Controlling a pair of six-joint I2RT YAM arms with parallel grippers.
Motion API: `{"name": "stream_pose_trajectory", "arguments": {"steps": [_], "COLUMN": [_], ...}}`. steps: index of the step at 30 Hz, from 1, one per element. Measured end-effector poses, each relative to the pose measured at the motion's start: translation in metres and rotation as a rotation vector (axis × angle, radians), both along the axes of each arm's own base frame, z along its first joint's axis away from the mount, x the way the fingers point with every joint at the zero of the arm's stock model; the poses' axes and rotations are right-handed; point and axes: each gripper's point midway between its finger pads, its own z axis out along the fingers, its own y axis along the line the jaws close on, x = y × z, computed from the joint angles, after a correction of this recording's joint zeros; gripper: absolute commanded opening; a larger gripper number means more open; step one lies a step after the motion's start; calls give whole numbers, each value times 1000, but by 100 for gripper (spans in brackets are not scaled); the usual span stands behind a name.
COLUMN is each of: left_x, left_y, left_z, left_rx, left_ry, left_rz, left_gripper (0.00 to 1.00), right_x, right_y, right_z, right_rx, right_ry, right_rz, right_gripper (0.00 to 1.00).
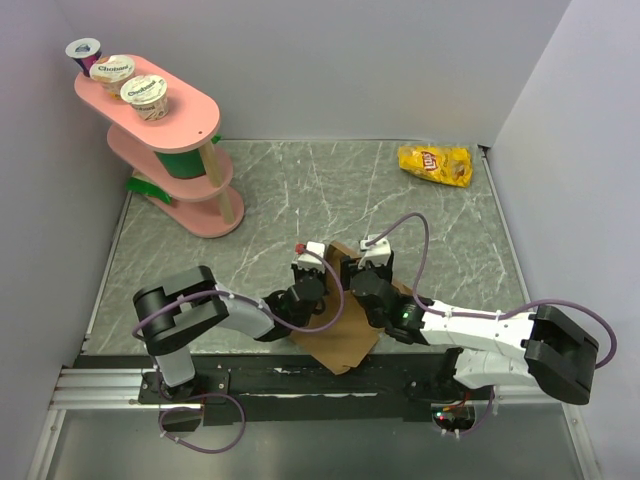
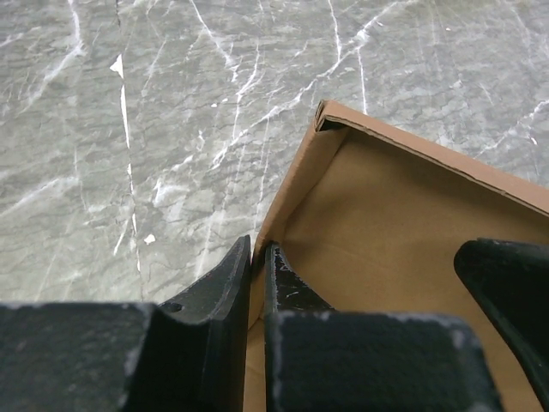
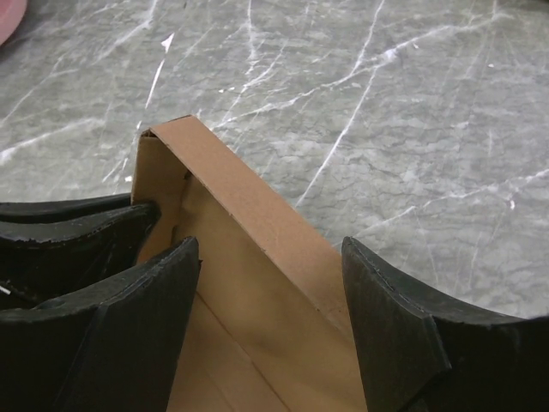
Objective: Fold the paper box
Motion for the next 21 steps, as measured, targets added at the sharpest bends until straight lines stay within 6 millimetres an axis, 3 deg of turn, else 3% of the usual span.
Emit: {"name": "stream_pose_trajectory", "arguments": {"steps": [3,8,13,19,21], "left_x": [-1,-7,-21,-18,-15], "left_y": [1,3,10,-3,-6], "left_z": [0,0,1,2,1], "left_rx": [-7,-25,-27,2,18], "left_ry": [-3,-8,3,71,107], "left_rz": [-4,-75,-216,-373,-396], "left_gripper": [1,1,1,1,1], "right_x": [-1,-1,6,5,6], "right_y": [2,2,-21,-8,-2], "right_z": [0,5,5,-12,-18], "right_rx": [4,11,-8,-88,-115], "right_ry": [4,25,40,131,171], "right_rz": [11,81,185,378,413], "right_gripper": [82,84,84,79,72]}}
